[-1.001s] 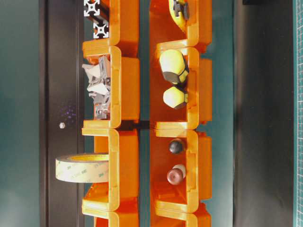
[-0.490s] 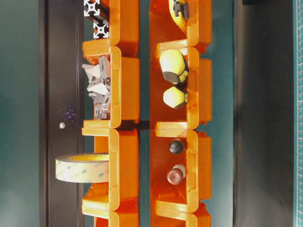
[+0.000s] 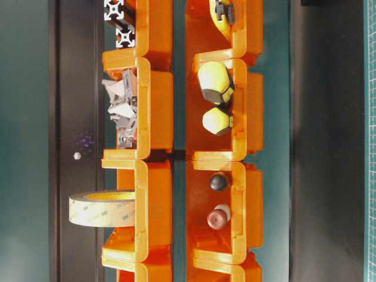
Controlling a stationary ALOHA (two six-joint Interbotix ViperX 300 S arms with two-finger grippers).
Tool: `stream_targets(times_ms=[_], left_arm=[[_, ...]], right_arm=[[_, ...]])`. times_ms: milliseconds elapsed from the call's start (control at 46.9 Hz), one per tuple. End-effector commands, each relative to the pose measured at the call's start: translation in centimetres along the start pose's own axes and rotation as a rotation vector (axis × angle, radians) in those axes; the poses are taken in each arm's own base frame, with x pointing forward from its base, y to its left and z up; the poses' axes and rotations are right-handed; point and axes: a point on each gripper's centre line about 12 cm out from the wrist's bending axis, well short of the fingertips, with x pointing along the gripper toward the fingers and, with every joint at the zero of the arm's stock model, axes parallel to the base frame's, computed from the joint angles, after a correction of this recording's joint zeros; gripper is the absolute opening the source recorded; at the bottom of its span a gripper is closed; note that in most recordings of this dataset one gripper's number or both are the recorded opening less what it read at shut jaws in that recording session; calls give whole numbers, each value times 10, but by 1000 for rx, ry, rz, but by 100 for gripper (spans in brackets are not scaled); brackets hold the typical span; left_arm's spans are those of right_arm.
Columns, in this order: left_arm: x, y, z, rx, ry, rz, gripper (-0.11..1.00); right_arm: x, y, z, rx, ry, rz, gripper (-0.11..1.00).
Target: Pick vinyl tape from container rack with left arm.
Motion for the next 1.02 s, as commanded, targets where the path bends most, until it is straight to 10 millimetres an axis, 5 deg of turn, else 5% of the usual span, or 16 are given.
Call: stream_targets(times_ms=[0, 1001], left_arm=[[2, 0, 4, 2, -12, 1, 82], [4, 3, -2, 1, 10, 14, 82]], right_arm=[[0, 1, 10, 0, -25, 1, 0], [-1, 0, 5, -3, -17, 0, 0]])
